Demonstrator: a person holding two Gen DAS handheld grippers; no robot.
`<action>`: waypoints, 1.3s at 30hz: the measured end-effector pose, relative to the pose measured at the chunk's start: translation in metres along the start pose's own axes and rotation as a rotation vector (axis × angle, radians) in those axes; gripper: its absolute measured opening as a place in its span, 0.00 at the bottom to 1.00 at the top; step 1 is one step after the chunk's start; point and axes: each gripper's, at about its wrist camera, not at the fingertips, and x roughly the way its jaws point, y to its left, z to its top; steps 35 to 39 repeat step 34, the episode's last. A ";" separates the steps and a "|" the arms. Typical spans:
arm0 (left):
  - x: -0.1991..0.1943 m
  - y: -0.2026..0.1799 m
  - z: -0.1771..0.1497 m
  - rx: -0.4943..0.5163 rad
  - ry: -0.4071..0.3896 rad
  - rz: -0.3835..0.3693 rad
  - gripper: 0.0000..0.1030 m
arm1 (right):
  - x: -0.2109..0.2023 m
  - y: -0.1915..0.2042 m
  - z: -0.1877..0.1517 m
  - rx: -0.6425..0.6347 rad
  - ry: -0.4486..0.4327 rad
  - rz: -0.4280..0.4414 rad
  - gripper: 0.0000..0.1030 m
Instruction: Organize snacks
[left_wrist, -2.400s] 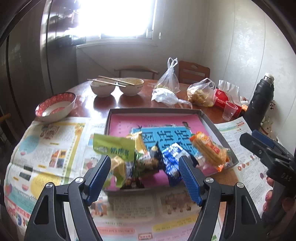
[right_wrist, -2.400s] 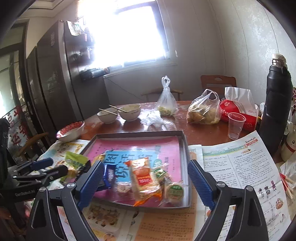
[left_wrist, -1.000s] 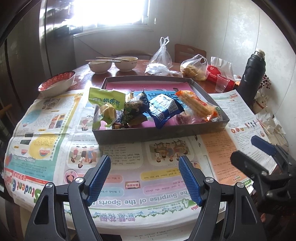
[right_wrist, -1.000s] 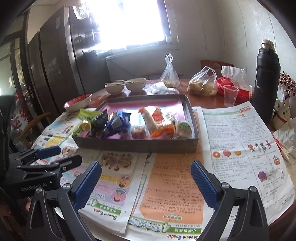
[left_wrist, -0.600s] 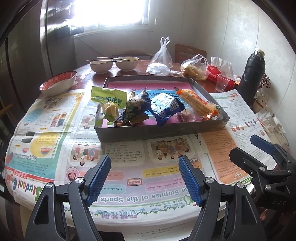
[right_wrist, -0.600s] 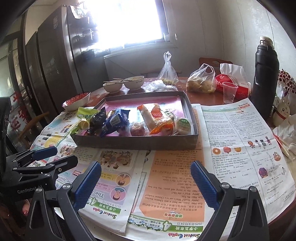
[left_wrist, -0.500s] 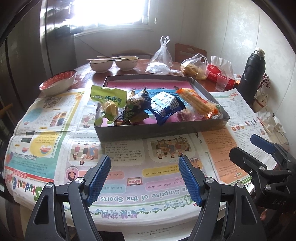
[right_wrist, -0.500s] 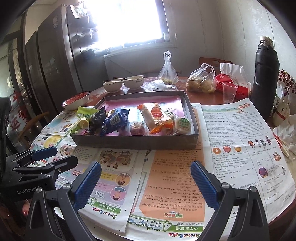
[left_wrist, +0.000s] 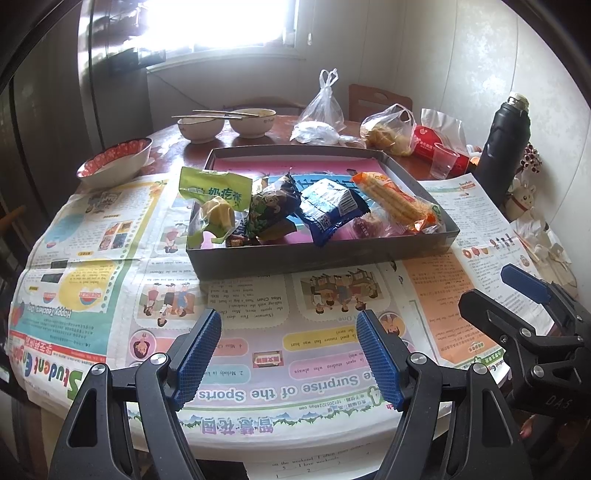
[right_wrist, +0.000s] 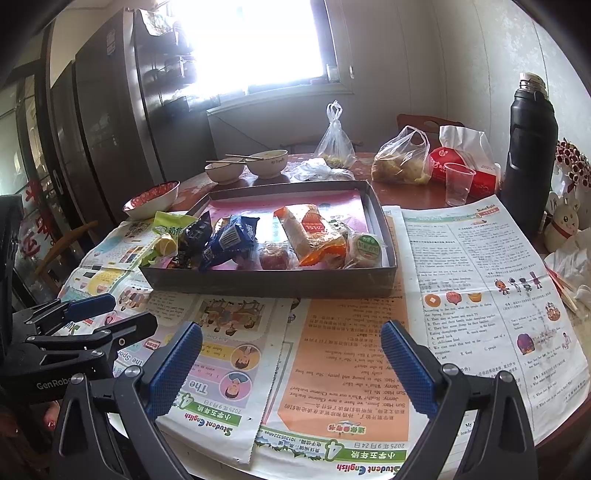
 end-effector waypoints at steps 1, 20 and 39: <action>0.000 0.000 0.000 0.000 0.000 0.001 0.75 | 0.000 0.000 0.000 -0.002 0.000 0.000 0.95; -0.001 0.002 0.000 -0.004 -0.002 0.010 0.75 | 0.000 -0.002 0.000 -0.002 0.001 -0.006 0.95; -0.001 0.011 0.003 -0.034 -0.025 0.006 0.75 | 0.005 -0.017 0.005 0.029 0.004 -0.028 0.95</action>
